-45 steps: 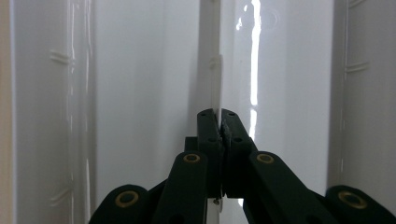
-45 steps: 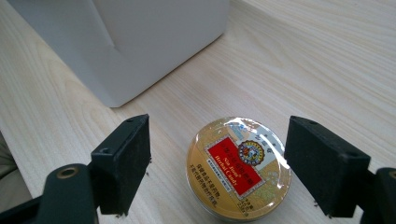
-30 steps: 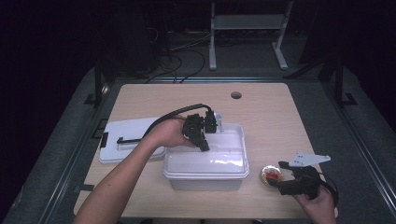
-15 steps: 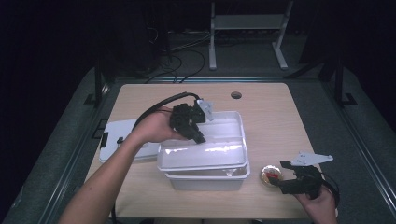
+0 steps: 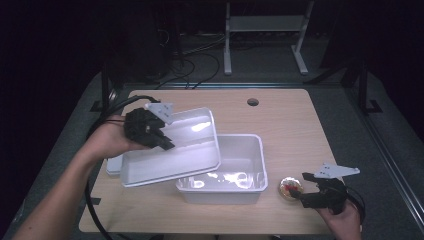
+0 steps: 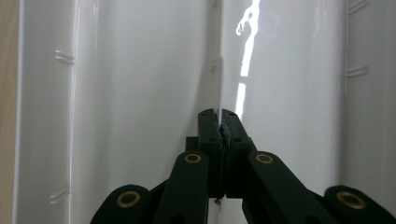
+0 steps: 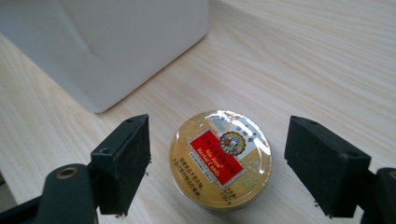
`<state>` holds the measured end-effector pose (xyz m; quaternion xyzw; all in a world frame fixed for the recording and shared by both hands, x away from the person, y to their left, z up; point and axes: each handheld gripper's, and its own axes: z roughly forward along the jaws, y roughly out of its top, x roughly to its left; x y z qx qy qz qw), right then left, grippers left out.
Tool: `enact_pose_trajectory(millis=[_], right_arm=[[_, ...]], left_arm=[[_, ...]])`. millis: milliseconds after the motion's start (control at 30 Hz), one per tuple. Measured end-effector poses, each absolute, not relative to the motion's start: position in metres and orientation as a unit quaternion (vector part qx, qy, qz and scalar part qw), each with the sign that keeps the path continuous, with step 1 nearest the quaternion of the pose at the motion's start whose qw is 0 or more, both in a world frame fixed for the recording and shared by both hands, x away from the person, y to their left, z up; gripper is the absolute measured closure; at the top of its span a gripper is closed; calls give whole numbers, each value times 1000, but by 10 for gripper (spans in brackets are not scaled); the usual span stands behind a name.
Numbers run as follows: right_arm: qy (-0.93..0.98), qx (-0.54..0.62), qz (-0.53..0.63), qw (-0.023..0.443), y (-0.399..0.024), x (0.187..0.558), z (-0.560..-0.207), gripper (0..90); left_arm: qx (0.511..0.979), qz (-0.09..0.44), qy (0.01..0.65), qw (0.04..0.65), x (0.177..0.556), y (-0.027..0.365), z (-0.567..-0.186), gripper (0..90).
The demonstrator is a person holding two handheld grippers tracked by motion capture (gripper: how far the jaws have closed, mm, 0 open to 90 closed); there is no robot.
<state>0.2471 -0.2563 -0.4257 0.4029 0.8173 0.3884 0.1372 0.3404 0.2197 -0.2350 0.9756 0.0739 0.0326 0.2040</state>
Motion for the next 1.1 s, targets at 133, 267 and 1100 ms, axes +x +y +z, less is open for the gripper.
enact_pose_trajectory(millis=[133,267,1100], right_arm=[[818,402,387,139,-256,248,-426,218],[816,407,385,141,-259,249,-427,218],[818,409,378,144,-258,250,-427,218]], left_arm=[[974,37,95,200,337,246,-240,891],[970,36,122,206,327,286,-250,892],[977,-12,142,157,305,332,-370,892]])
